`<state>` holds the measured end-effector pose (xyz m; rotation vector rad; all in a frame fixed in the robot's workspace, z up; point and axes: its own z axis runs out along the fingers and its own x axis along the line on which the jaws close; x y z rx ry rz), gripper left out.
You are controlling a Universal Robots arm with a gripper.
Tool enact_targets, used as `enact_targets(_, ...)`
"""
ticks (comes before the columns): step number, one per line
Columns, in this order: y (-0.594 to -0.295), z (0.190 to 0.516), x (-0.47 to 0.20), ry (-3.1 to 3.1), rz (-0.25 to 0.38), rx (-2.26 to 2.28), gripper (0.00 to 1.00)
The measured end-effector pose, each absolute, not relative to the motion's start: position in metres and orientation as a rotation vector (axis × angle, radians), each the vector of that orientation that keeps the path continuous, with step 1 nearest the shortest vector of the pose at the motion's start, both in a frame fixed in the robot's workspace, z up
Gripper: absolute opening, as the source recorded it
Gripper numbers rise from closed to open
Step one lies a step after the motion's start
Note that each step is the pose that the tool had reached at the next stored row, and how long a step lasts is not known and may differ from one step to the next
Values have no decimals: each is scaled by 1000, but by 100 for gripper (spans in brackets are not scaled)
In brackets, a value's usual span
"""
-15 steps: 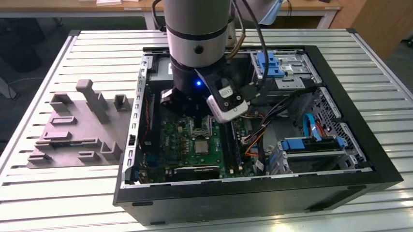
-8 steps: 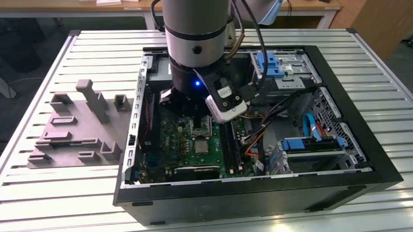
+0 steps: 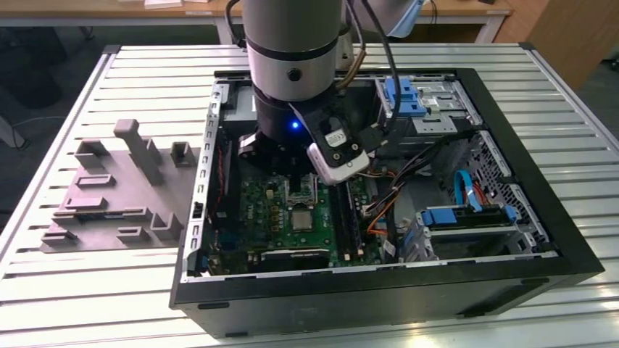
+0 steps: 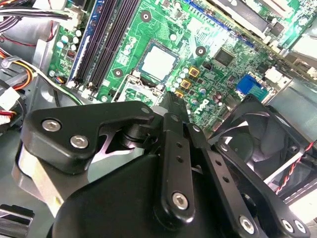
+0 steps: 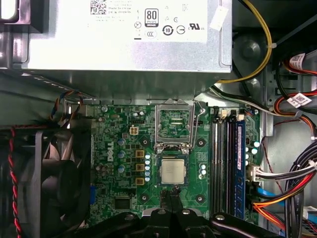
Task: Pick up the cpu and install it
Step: 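Close the cpu cover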
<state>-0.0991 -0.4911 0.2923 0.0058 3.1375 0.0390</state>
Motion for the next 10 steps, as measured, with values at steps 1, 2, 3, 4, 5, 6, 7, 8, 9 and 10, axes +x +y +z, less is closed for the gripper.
enact_targets(1, -491, 292, -99, 3137, 39, 6, 11)
enact_targets(2, -491, 292, -99, 3137, 39, 6, 11)
enact_targets(3, -491, 294, -99, 3138, 38, 6, 11)
enact_targets(4, -491, 298, -99, 3138, 39, 6, 11)
enact_targets(5, -491, 304, -99, 3137, 39, 6, 11)
enact_targets(6, -491, 309, -99, 3137, 39, 6, 11)
enact_targets(7, -491, 312, -99, 3138, 39, 6, 11)
enact_targets(8, -491, 312, -99, 3137, 39, 6, 11)
enact_targets(9, -491, 312, -99, 3137, 39, 6, 11)
enact_targets(10, -491, 312, -99, 3137, 39, 6, 11)
